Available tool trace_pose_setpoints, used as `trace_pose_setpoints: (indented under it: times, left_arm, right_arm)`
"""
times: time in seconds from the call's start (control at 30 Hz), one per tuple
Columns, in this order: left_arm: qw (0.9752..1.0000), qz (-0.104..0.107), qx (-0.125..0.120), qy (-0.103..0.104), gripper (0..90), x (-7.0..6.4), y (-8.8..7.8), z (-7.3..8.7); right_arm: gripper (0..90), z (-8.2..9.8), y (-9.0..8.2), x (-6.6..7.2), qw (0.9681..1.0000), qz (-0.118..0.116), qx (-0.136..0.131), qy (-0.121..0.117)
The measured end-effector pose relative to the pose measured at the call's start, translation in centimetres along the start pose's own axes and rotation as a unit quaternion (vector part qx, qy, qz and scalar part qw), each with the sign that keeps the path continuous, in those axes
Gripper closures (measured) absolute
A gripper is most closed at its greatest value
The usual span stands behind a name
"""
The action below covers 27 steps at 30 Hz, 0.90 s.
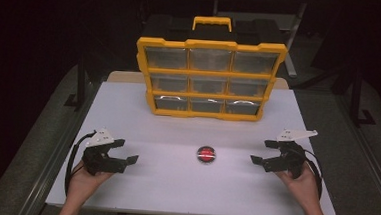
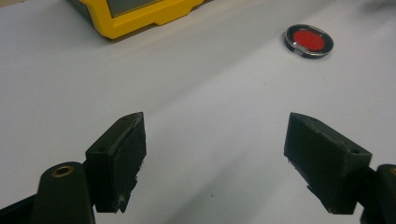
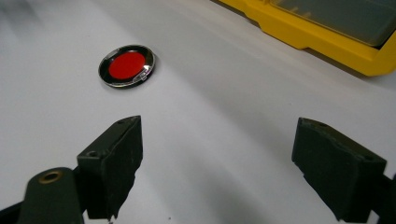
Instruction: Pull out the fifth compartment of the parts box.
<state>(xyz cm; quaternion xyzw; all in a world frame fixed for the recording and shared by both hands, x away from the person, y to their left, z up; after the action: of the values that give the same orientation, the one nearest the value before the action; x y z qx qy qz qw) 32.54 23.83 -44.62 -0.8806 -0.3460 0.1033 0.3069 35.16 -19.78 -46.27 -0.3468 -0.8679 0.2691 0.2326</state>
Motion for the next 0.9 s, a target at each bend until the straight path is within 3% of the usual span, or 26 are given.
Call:
trace_pose_setpoints:
  times: [0.9]
  left_arm:
    - [0.9998, 0.017, 0.002, 0.008, 22.4, -0.52, 0.13, 0.02]
  right_arm:
    - [15.4, -0.20, 0.04, 0.23, 1.0000, 0.003, -0.001, -0.008]
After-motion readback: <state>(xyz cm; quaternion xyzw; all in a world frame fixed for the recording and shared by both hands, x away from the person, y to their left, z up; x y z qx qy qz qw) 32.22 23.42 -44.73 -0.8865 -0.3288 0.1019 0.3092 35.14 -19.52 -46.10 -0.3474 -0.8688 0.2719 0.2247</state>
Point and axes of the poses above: each handheld gripper's, and its own axes: y roughly forward along the jaws, z roughly out of its underside, x roughly to its left, the point moved 8 cm from there along y, roughly forward along the jaws, and after that the axes turned 6 degrees about y, right-handed, at the moved point
